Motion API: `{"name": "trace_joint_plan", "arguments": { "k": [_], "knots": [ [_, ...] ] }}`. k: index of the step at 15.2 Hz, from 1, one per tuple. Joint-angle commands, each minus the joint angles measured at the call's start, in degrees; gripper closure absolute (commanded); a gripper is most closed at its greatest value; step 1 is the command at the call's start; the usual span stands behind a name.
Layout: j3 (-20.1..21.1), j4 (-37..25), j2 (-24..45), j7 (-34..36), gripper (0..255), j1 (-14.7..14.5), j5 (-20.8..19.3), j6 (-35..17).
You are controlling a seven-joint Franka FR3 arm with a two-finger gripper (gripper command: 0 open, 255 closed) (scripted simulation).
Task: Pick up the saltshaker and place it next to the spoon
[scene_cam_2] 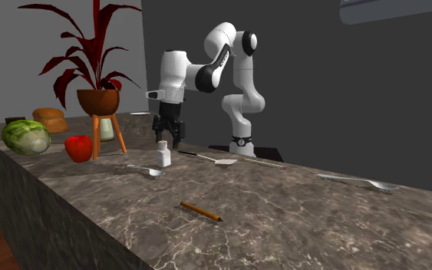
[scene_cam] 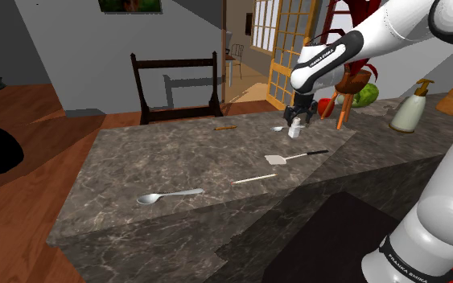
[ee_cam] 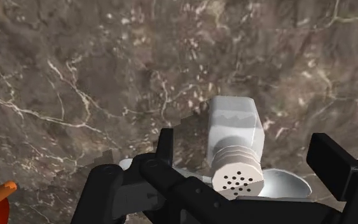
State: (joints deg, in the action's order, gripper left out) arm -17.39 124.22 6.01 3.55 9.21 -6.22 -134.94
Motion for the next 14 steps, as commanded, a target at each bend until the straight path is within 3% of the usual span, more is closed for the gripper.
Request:
{"name": "trace_joint_plan", "arguments": {
  "k": [1,10,11,14],
  "knots": [
    [0.0,0.2,1.3,-0.1,0,0.1,0.4,-1.5],
    [0.0,0.5,2.2,-0.3,0,0.2,0.6,-2.6],
    [0.0,0.5,2.2,-0.3,255,0.2,0.6,-2.6],
    [0.0,0.5,2.1,-0.3,255,0.2,0.6,-2.6]
  ]
}}
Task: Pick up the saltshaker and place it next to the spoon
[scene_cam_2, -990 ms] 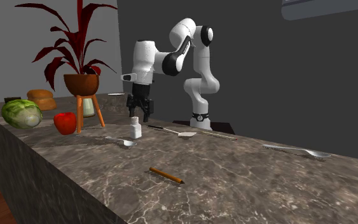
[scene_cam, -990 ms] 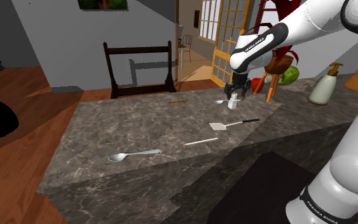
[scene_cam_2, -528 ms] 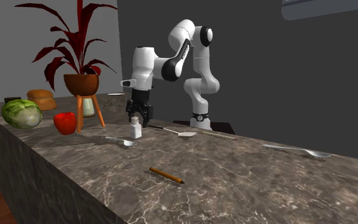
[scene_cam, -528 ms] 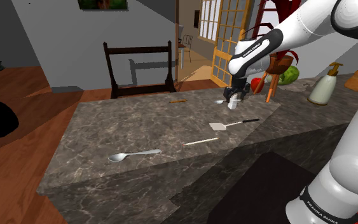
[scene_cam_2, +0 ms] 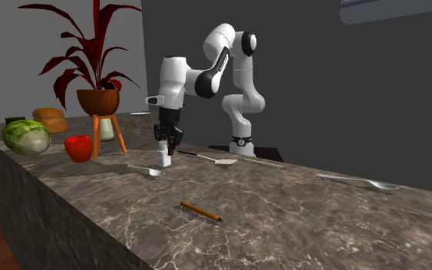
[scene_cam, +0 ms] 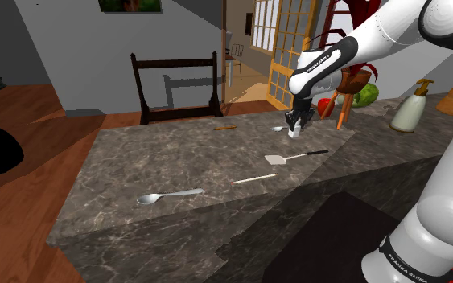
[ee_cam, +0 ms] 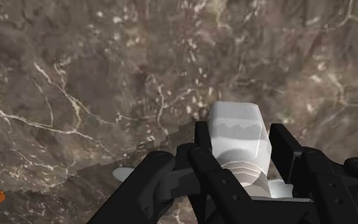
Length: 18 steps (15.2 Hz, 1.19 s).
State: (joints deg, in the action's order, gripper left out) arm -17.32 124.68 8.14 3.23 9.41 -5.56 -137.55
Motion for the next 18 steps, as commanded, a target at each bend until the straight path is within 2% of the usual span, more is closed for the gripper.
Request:
{"name": "trace_joint_plan", "arguments": {
  "k": [1,6,18],
  "knots": [
    [0.0,0.0,0.0,0.0,255,0.0,0.0,0.0],
    [0.0,0.0,0.0,0.0,255,0.0,0.0,0.0],
    [-0.1,-3.8,-5.1,0.2,255,-0.4,-1.2,8.8]
  ]
}}
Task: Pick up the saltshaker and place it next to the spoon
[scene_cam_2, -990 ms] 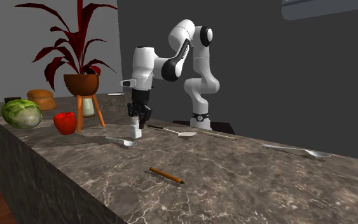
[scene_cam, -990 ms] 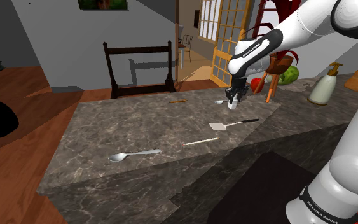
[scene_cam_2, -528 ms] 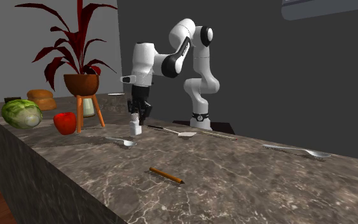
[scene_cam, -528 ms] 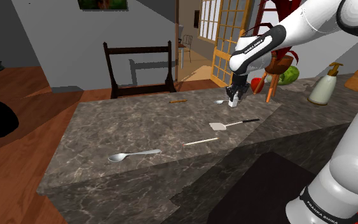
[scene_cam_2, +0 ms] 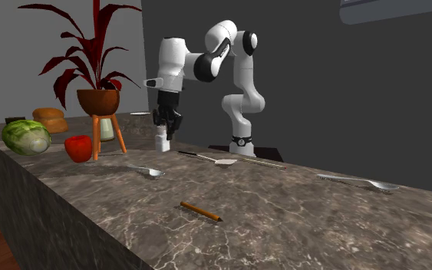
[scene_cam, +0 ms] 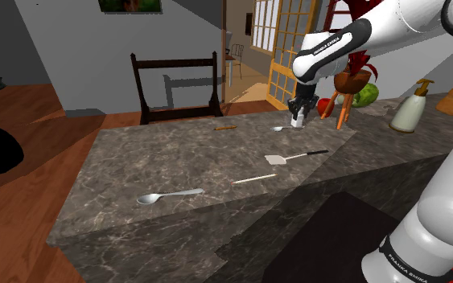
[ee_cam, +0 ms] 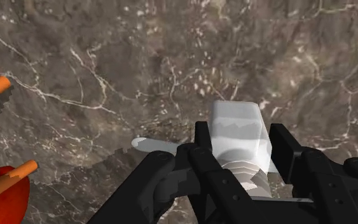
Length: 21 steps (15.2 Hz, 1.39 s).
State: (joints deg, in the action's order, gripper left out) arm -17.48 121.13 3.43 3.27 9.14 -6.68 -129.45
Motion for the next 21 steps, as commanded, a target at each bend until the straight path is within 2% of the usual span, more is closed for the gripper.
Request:
{"name": "trace_joint_plan", "arguments": {
  "k": [1,20,21],
  "knots": [
    [0.1,-0.7,-0.7,0.1,255,-0.1,-0.2,1.4],
    [0.4,-10.1,-5.1,-0.4,255,-0.5,-0.7,15.1],
    [1.1,-10.0,-5.2,1.0,255,-1.2,-0.9,15.3]
  ]
}}
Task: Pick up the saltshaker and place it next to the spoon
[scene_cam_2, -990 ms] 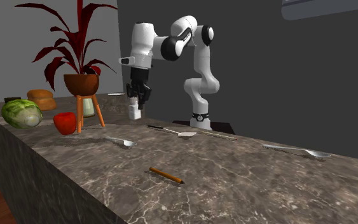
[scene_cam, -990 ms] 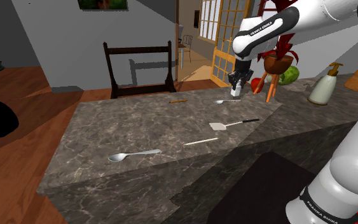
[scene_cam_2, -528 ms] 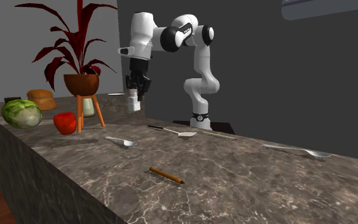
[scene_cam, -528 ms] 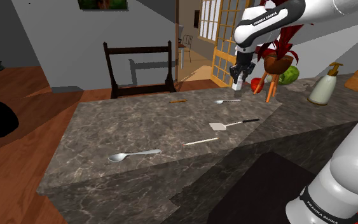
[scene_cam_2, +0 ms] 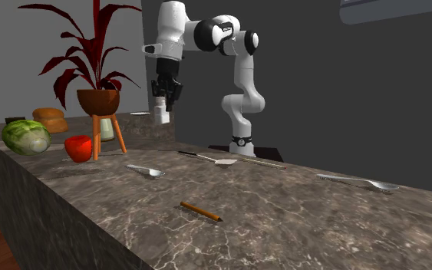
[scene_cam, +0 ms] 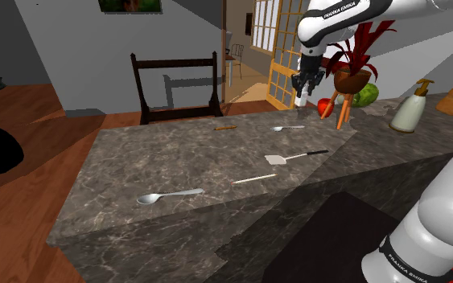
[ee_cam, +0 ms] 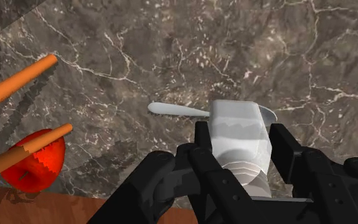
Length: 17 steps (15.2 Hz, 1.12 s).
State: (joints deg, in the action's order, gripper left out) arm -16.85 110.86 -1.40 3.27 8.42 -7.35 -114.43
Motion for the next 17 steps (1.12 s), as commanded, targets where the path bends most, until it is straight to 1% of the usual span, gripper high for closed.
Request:
{"name": "trace_joint_plan", "arguments": {
  "k": [1,9,17],
  "knots": [
    [1.2,0.3,-0.4,2.4,255,-1.1,-0.3,0.4],
    [6.7,-1.7,1.0,13.0,255,-6.3,-0.6,2.4],
    [11.6,-7.9,5.8,22.8,255,-11.5,-0.5,5.2]
  ]
}}
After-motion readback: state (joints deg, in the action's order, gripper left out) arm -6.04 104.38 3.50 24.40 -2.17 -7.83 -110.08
